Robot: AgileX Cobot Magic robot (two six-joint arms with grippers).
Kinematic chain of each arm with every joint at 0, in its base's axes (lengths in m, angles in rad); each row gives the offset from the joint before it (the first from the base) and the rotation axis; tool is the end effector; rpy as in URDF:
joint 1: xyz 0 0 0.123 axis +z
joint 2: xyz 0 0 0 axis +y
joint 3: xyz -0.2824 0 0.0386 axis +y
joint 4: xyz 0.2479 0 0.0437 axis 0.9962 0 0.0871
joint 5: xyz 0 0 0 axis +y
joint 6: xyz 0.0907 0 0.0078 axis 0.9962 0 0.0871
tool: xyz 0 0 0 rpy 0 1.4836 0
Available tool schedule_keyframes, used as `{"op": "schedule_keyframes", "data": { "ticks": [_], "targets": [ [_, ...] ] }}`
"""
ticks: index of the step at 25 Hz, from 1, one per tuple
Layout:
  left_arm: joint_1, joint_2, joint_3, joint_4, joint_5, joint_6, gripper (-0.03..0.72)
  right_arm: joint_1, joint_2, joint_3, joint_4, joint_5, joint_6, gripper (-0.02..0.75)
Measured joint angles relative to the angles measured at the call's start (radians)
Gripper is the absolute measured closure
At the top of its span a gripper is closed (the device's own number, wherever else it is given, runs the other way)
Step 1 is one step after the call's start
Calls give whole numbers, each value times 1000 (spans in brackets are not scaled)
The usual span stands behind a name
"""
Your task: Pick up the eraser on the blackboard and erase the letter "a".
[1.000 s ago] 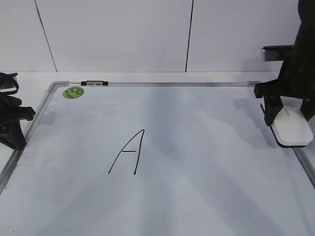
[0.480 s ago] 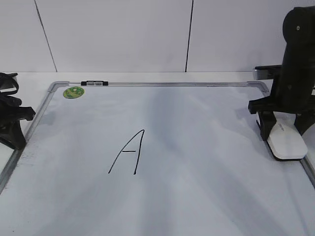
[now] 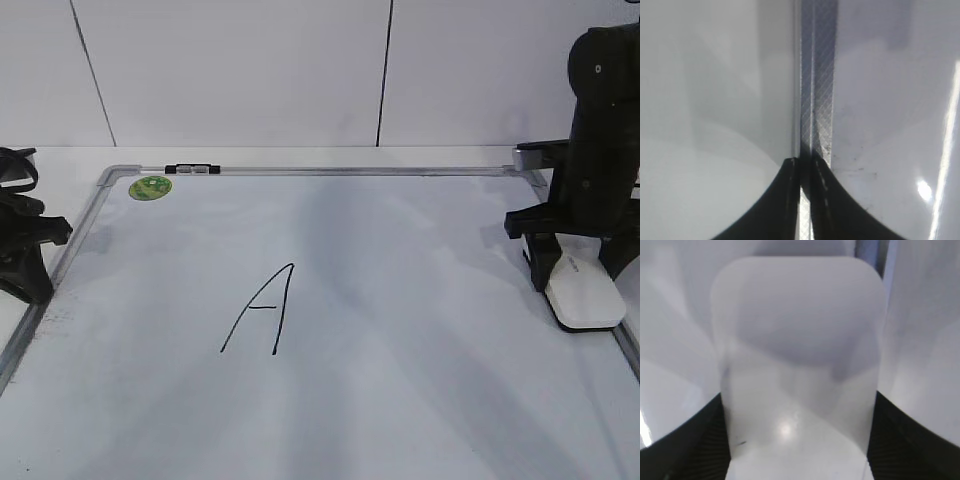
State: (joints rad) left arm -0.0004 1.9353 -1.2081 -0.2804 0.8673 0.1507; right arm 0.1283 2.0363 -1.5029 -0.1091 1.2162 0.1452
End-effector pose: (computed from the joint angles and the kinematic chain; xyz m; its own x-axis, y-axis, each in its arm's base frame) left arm 0.3582 -0.0194 0.1523 -0.9966 -0.0323 -0.0760 -0.0154 0.9769 -0.2130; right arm 0.3867 0.0405 0.1794 -0.9967 -0.0213 0.0781 -0.0299 0.9934 -0.1107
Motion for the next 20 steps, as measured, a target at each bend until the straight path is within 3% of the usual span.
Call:
{"op": "schedule_keyframes", "data": {
  "ticks": [20],
  "targets": [
    [0, 0, 0, -3, -2, 0, 649, 0, 0, -1, 0, -13, 3, 176]
  ]
}}
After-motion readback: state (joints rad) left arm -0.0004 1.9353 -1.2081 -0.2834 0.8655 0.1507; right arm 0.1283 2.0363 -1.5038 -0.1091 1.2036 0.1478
